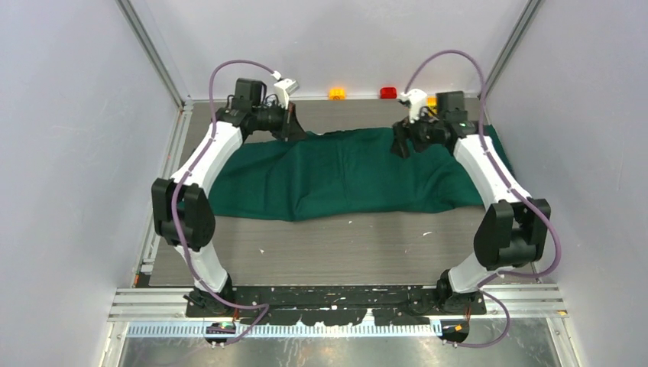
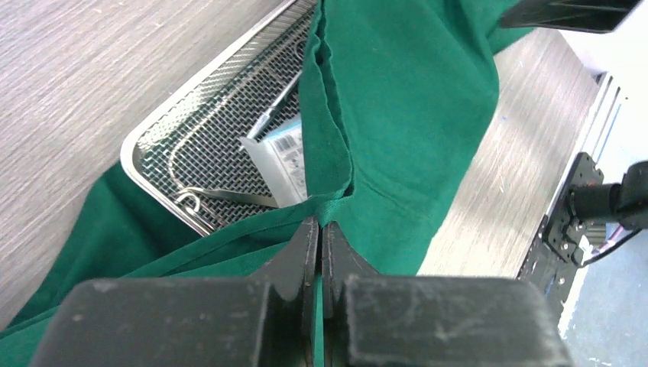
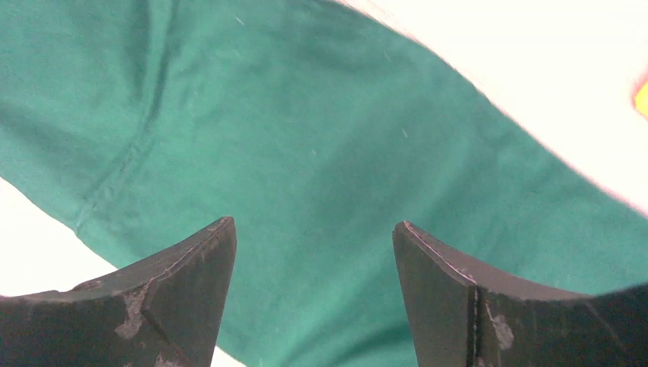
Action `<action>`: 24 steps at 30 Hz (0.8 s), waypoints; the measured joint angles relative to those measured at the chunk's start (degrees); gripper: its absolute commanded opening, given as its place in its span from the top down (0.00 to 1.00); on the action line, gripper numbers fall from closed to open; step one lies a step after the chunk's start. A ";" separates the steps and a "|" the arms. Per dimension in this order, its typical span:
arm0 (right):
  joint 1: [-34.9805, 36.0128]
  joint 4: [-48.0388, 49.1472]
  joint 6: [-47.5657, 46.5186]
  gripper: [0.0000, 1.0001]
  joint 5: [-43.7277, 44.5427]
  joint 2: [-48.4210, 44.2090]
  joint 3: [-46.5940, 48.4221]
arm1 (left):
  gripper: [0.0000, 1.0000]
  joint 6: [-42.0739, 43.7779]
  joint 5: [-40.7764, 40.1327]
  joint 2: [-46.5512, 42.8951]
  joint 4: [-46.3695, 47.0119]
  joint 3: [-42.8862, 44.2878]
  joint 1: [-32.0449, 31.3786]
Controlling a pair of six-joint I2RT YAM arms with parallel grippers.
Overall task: Open and lay out the surgical kit
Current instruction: Open the surgical kit at the center of the board.
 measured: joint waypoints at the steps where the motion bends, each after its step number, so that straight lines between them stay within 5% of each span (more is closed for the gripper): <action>1: 2.05 0.48 -1.27 0.20 0.04 0.96 1.01 | 1.00 0.98 0.00 -1.68 -0.52 -1.44 -0.42; 8: 10.05 0.52 -10.75 0.20 0.02 8.68 7.41 | 1.00 7.65 -2.29 -9.38 -1.51 -9.99 -3.67; 24: 11.98 -5.62 -27.32 0.20 -1.73 20.44 19.17 | 1.00 13.42 -3.69 -11.45 -5.38 -12.39 -5.97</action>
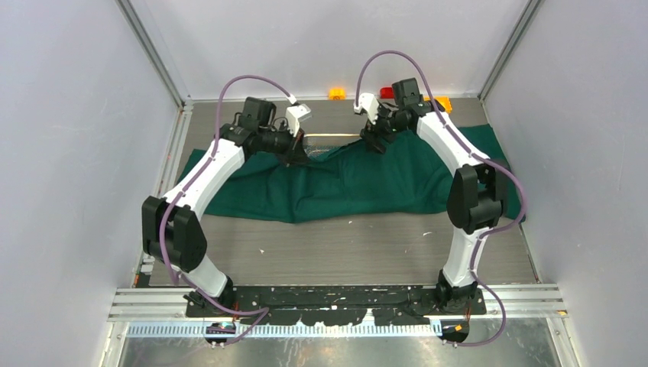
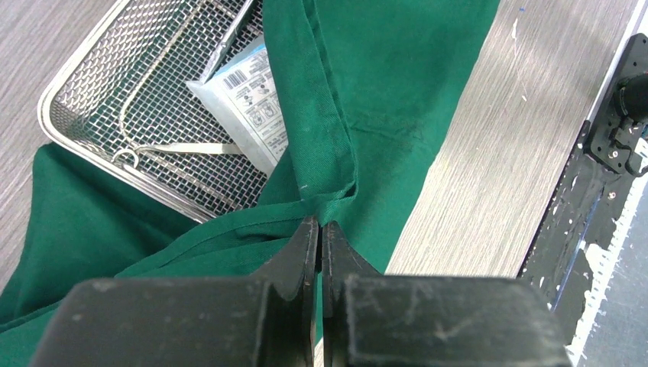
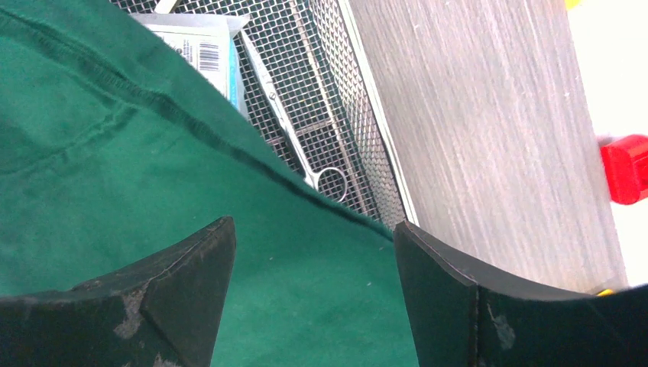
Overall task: Open and lay out the surgical kit
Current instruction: Open the surgical kit at the center of the board.
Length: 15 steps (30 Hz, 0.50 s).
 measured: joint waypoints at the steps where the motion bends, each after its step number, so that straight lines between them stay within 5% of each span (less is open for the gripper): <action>1: 0.15 -0.35 -0.74 0.20 0.04 0.57 0.83 | 1.00 0.44 -0.17 0.00 -0.24 0.00 -0.11; 11: 2.08 -3.78 -8.46 0.23 1.70 6.27 6.82 | 1.00 2.12 -1.16 0.00 -2.21 0.00 -0.46; 15: 2.91 -5.75 -10.93 0.44 2.82 8.81 8.72 | 1.00 2.47 -1.60 -0.09 -2.82 0.00 -0.55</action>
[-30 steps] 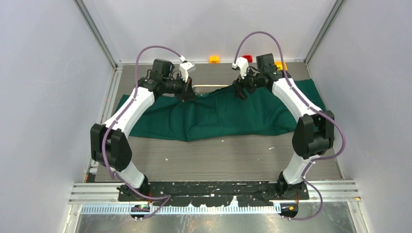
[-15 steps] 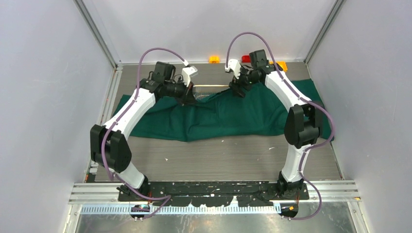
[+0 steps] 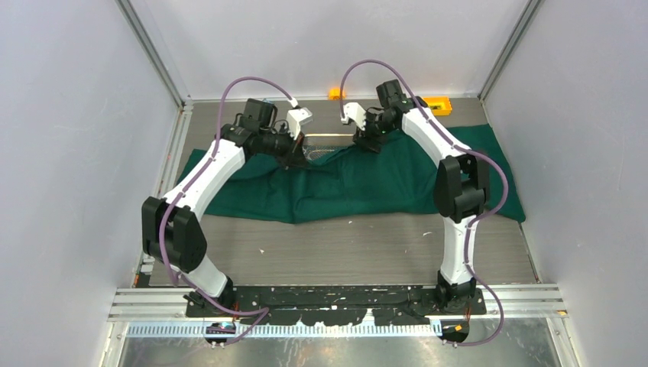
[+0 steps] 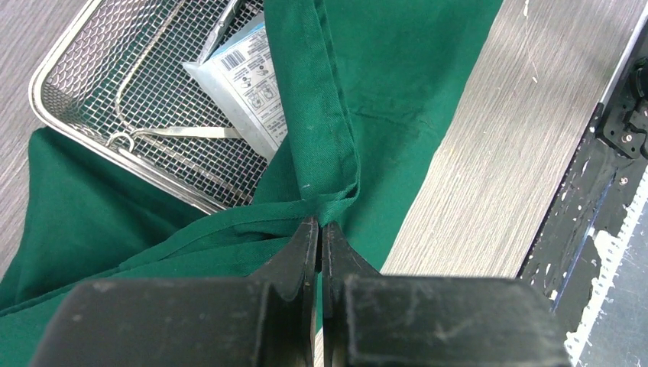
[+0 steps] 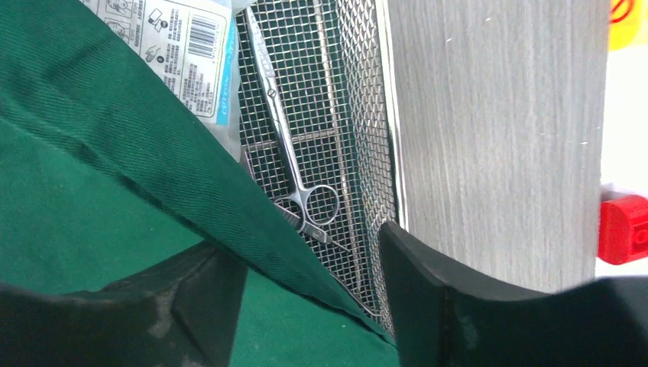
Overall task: Open and lay out the surgical kit
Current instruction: Open the surgical kit at the center of the board.
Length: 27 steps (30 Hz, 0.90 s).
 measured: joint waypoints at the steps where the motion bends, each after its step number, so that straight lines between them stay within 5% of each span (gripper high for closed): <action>1: 0.13 -0.44 -0.46 0.52 0.33 0.50 0.42 | 1.00 0.07 -0.15 -0.09 -0.15 0.00 0.00; 5: 0.44 -3.13 -1.75 0.79 2.71 1.81 1.73 | 1.00 0.13 -1.29 -0.63 -0.57 0.00 0.00; 10: 0.68 -7.89 -1.31 0.99 6.19 1.16 2.03 | 1.00 1.31 -3.19 -2.54 -2.40 0.00 -0.20; 14: 1.36 -10.54 0.96 0.99 6.54 -6.10 -4.81 | 1.00 3.89 -4.57 -6.32 -6.01 -0.81 -1.51; 20: 3.80 -13.81 7.41 0.96 4.57 -32.52 -24.74 | 0.98 8.41 -7.67 -17.03 -14.36 -7.26 -8.24; 27: 7.80 -20.61 14.56 0.68 1.31 -58.36 -43.65 | 0.67 12.44 -7.54 -28.94 -26.36 -12.83 -12.52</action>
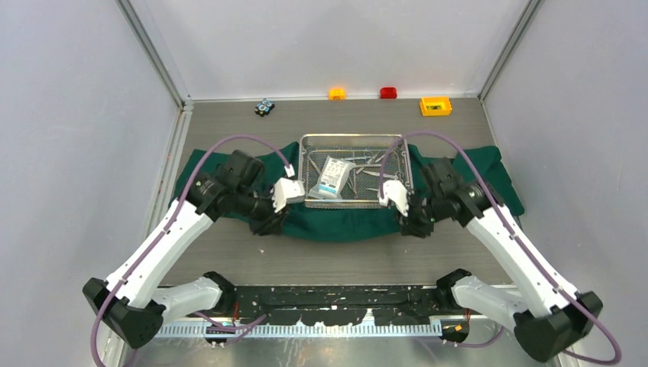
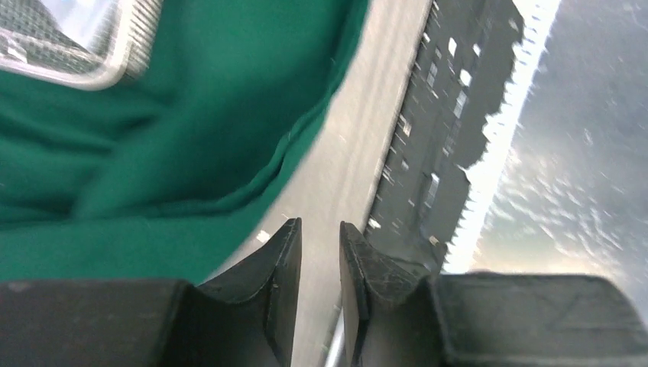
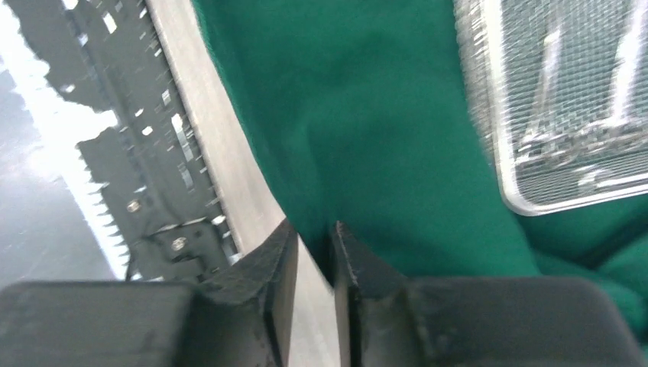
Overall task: Open and lay out the surgical kit
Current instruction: Open the surgical kit at the center of the board.
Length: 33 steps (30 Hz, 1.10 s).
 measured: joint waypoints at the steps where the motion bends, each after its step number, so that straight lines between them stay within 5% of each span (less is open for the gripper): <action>1: 0.00 -1.44 0.74 0.64 -0.17 -2.27 -2.23 | 0.60 0.70 0.02 -1.05 -2.99 -1.01 0.09; 4: 0.00 -5.14 2.47 0.38 -0.72 -6.58 -7.45 | 0.47 2.49 0.44 -1.64 -8.90 -1.53 0.02; 7: 0.00 -6.32 4.00 0.28 0.26 -9.18 -10.12 | 0.35 2.93 0.02 -2.84 -10.49 -1.90 -0.07; 12: 0.02 -4.74 6.86 0.26 3.56 -10.58 -8.92 | 0.16 0.72 -7.89 -4.98 -6.88 -4.24 -0.13; 15: 0.02 0.24 9.84 0.26 7.04 -9.64 -7.65 | 0.14 -2.03 -17.05 -1.66 -0.31 -5.31 1.51; 24: -0.39 15.85 19.19 0.28 14.95 3.80 -4.55 | 0.14 -15.85 -29.81 31.93 15.87 7.91 25.83; 33: -1.68 19.76 21.42 0.29 15.72 5.53 -4.61 | 0.14 -23.12 -32.96 48.74 17.73 21.90 27.54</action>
